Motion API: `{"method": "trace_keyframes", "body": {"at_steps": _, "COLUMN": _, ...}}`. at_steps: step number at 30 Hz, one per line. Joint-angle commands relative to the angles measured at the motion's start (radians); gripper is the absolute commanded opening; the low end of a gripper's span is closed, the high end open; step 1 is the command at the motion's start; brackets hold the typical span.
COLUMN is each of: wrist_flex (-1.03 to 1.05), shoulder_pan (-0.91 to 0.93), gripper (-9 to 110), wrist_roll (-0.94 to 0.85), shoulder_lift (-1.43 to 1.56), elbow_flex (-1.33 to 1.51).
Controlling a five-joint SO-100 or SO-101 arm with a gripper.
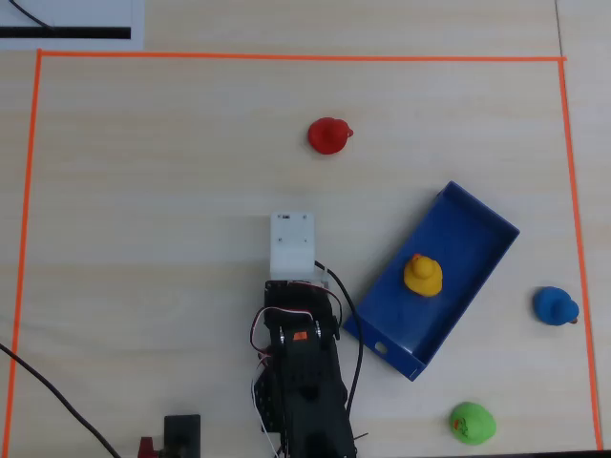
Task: Grasp yellow duck and put it into box.
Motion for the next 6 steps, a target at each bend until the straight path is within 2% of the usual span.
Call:
{"method": "trace_keyframes", "body": {"at_steps": 1, "wrist_flex": 0.018, "shoulder_pan": -0.006, "gripper": 1, "wrist_roll": 0.011, "shoulder_lift": 0.000, "elbow_flex": -0.006}}
{"method": "trace_keyframes", "body": {"at_steps": 6, "wrist_flex": 0.018, "shoulder_pan": -0.006, "gripper": 1, "wrist_roll": 0.011, "shoulder_lift": 0.000, "elbow_flex": -0.006}}
